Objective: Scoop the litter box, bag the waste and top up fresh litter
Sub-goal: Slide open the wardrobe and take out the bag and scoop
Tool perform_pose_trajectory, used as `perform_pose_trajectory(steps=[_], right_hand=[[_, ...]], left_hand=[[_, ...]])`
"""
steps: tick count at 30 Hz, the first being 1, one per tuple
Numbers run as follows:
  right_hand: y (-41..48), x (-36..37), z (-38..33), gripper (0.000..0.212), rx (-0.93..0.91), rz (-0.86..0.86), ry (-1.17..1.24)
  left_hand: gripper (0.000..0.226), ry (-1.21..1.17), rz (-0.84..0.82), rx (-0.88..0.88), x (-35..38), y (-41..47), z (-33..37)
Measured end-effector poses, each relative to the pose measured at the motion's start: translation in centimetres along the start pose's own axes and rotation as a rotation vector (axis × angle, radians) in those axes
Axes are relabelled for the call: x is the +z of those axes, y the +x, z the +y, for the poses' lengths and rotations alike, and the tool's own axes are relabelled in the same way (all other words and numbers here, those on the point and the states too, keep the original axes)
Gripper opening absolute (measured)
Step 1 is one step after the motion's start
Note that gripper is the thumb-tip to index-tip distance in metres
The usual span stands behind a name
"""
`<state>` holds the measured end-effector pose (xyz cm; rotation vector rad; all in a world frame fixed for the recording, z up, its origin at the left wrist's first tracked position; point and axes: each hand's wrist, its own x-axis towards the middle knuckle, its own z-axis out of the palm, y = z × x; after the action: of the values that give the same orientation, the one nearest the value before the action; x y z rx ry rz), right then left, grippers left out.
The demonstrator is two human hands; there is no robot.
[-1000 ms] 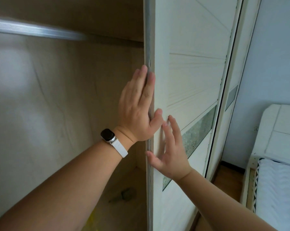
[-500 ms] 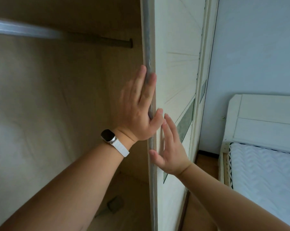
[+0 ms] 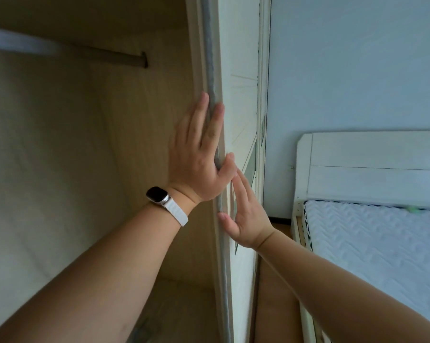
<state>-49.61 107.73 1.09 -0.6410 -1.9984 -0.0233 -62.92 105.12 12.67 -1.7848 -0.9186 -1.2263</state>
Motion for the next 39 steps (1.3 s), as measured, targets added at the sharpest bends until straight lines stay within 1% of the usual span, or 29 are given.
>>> perform_pose_trajectory(steps=[6,12,15,20,25,29,33,35,37,39], right_hand=[[1.2,0.4,2.8,0.089,0.012,0.008,-0.010],[1.7,0.4,4.9,0.089,0.076,-0.013,-0.046],[1.8,0.5,5.1,0.087,0.066,-0.008,-0.052],[1.6,0.2,4.7,0.086,0.096,-0.015,-0.078],[0.7,-0.7,3.6,0.073,0.104,0.025,-0.116],[-0.4,-1.7,2.6,0.062,0.057,0.094,-0.153],[-0.9,-2.5,0.8,0.051,-0.078,0.133,-0.153],[-0.5,-2.5,0.0,0.048,-0.155,0.094,-0.135],[0.0,-2.1,-0.7,0.046,-0.221,0.022,-0.140],[0.4,-1.5,-1.4,0.046,-0.255,-0.032,-0.205]], left_hand=[[0.080,0.031,-0.018,0.023,3.2,0.5,-1.4],[0.077,0.079,0.034,0.007,5.5,0.6,-1.8],[0.076,0.071,0.046,0.009,6.0,0.6,-2.0],[0.078,0.056,0.003,0.001,5.7,0.8,-1.9],[0.073,0.066,-0.097,-0.013,4.3,0.3,-1.7],[0.069,-0.021,-0.180,-0.010,2.1,-2.2,-2.1],[0.064,-0.103,-0.241,-0.170,0.3,-6.8,-2.4],[0.062,-0.077,-0.303,-0.238,-1.0,-9.1,-2.5],[0.061,0.007,-0.412,-0.288,-2.8,-11.4,-2.8],[0.058,0.090,-0.520,-0.340,-4.9,-13.6,-3.2]])
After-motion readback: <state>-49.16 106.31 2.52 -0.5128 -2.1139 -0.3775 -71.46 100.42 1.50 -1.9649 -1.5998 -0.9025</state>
